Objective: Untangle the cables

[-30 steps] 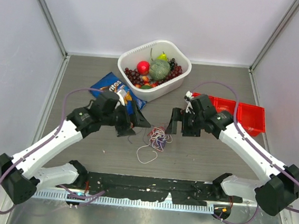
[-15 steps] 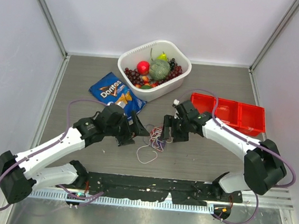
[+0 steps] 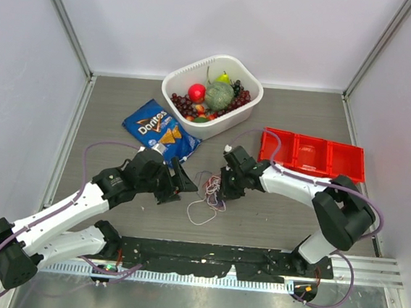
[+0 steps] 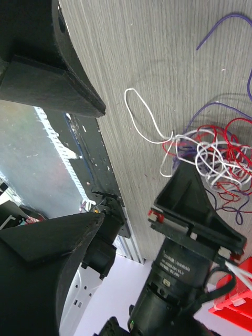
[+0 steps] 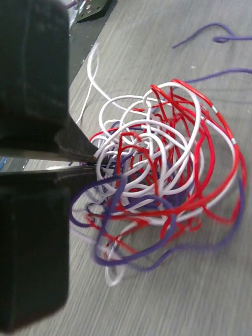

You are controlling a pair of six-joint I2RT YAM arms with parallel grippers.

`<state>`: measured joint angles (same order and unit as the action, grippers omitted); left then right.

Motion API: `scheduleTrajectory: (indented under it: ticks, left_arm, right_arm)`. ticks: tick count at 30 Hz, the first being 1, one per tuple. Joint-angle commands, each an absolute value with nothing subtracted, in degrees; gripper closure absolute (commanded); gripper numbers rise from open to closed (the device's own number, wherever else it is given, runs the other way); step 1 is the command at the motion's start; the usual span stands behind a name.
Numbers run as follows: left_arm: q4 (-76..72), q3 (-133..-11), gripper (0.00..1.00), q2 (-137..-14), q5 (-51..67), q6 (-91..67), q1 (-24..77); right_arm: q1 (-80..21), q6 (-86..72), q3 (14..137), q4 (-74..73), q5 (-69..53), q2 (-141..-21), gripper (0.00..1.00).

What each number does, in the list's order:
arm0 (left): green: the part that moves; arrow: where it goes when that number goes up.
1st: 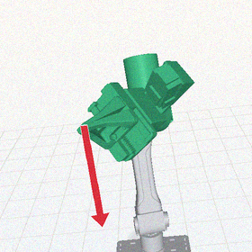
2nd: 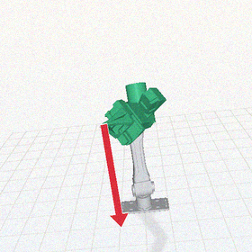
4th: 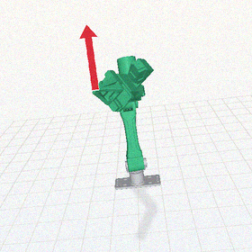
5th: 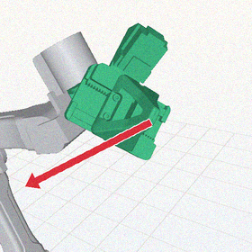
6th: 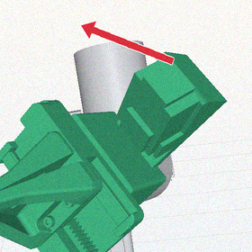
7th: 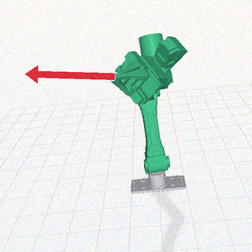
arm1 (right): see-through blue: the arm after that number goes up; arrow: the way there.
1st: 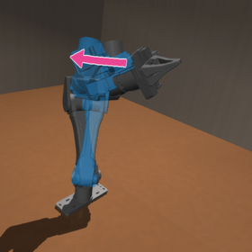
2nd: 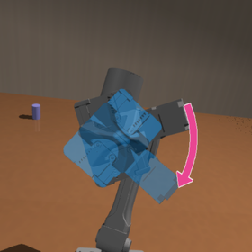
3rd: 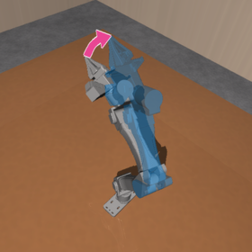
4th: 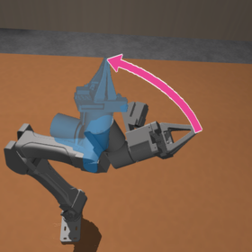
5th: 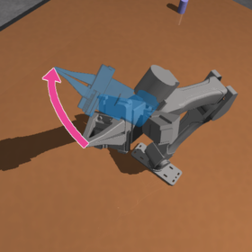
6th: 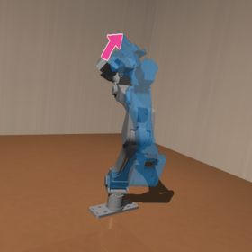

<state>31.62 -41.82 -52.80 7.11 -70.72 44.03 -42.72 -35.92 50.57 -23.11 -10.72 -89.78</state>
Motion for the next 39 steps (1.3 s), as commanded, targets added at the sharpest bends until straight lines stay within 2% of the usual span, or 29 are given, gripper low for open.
scheduleTrajectory:
  ticks: [1, 4, 9, 14, 16, 17, 19, 20, 21, 27, 33, 39]
  left_arm:
    - [30.3, -43.4, 0.26, -52.4, 7.1, -69.9, 44.2]
    - [30.1, -42.9, 0.30, -51.4, 5.9, -70.1, 44.2]
    - [29.2, -40.8, 0.32, -51.1, 4.8, -70.6, 44.2]
    - [27.3, -40.0, 0.35, -53.9, 6.2, -70.2, 44.2]
    - [27.3, -40.5, 0.34, -54.8, 5.5, -69.7, 44.2]
    - [27.9, -41.2, 0.27, -55.3, 4.6, -69.0, 44.2]
    - [29.8, -42.9, 0.14, -56.7, 2.4, -67.8, 44.1]
    - [30.8, -43.8, 0.11, -57.7, 1.9, -67.4, 44.0]
    - [31.8, -44.6, 0.10, -58.8, 1.9, -67.2, 43.7]
    - [33.9, -43.9, 0.14, -64.7, 5.6, -75.0, 36.3]
    - [21.1, -38.2, 0.18, -68.5, 8.6, -92.9, 33.3]
    - [28.2, -44.9, 0.17, -76.3, 4.7, -99.4, 33.3]
  right_arm:
    - [-47.4, -35.7, 52.6, -17.1, -14.8, -90.4, 0.99]
    - [-49.0, -35.7, 52.6, -17.0, -16.0, -87.4, 0.99]
    - [-48.9, -34.5, 52.3, -22.8, -10.8, -78.9, 0.99]
    - [-48.9, -33.5, 51.1, -27.1, -9.6, -76.2, 0.99]
    - [-48.6, -32.9, 51.2, -29.3, -7.5, -76.1, 0.99]
    - [-48.3, -32.3, 51.4, -30.1, -6.0, -76.5, 0.99]
    - [-47.1, -31.5, 52.3, -33.2, -4.3, -77.2, 0.90]
    - [-46.6, -30.9, 53.1, -35.0, -3.8, -77.6, 0.83]
    - [-46.4, -29.8, 53.6, -35.9, -2.7, -77.8, 0.80]
    - [-46.2, -27.8, 57.9, -38.9, -2.8, -77.8, 0.62]
    - [-46.2, -27.9, 58.5, -36.8, -5.7, -78.0, 0.58]
    - [-46.2, -27.3, 58.7, -36.7, -6.3, -77.3, 0.58]
